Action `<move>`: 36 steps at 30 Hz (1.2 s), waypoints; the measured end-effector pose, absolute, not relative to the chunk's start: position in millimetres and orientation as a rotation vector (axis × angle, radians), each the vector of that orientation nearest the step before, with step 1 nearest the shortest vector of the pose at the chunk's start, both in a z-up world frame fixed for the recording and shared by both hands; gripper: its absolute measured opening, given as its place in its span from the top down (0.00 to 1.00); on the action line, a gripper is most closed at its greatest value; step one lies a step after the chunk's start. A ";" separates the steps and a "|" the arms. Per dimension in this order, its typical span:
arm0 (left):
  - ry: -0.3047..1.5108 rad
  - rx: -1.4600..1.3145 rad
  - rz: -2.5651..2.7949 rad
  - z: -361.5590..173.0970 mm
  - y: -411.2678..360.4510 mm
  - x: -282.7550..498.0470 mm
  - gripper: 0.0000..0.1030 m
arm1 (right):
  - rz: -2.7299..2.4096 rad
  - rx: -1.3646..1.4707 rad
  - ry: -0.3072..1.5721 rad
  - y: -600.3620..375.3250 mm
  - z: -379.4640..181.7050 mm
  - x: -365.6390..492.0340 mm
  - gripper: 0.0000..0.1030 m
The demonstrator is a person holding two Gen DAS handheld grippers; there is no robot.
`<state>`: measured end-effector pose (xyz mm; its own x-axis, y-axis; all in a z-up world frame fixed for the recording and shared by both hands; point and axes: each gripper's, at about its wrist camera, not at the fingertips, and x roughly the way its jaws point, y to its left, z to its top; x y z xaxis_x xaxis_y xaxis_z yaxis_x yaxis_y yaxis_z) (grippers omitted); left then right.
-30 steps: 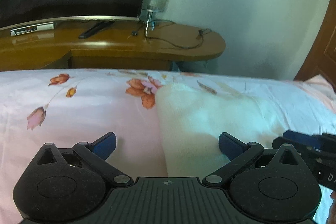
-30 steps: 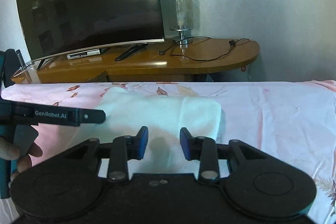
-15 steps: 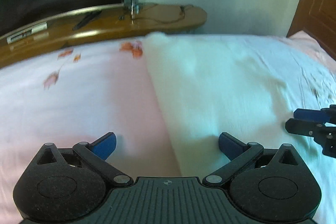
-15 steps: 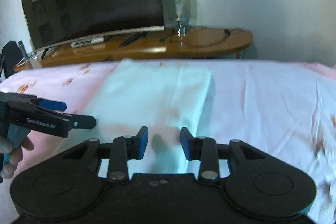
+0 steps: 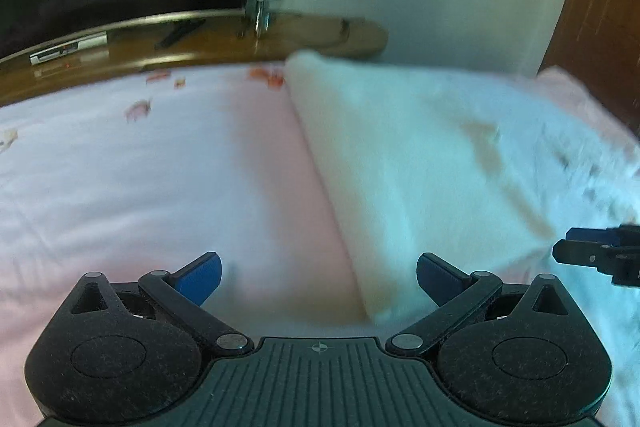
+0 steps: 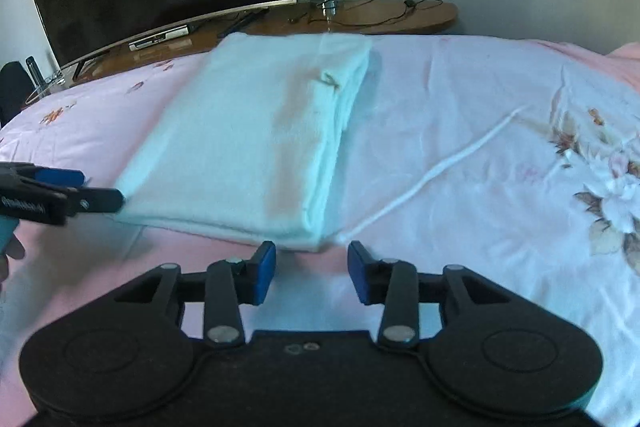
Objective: Fold small clothes
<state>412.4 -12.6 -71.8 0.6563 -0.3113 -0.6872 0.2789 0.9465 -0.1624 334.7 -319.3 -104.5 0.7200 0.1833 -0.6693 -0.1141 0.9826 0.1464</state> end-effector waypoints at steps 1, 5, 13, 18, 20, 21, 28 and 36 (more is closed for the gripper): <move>0.788 -0.057 -0.336 -68.9 -9.4 419.4 0.00 | 0.162 0.152 0.725 -326.7 -98.5 335.0 0.50; 0.814 -0.155 -0.389 -68.6 -4.1 456.5 0.01 | 0.173 0.353 0.671 -355.3 -85.0 359.6 0.38; 0.973 -0.470 -0.527 -101.4 3.3 526.5 0.10 | 0.292 0.493 0.749 -369.9 -116.5 443.0 0.37; 0.979 -0.487 -0.584 -106.9 -4.2 547.0 0.14 | 0.393 0.611 0.792 -373.7 -136.6 469.4 0.37; 0.977 -0.487 -0.606 -105.9 -6.8 551.4 0.14 | 0.433 0.655 0.792 -374.9 -139.2 476.9 0.33; 0.974 -0.485 -0.610 -106.1 -8.4 552.9 0.14 | 0.445 0.661 0.793 -374.1 -140.3 479.4 0.33; 0.905 -0.253 -0.544 -93.8 -43.6 534.6 0.14 | 0.404 0.586 0.751 -356.1 -137.7 481.0 0.37; 0.944 -0.398 -0.583 -94.2 -26.2 546.9 0.24 | 0.417 0.690 0.781 -371.8 -141.3 490.5 0.41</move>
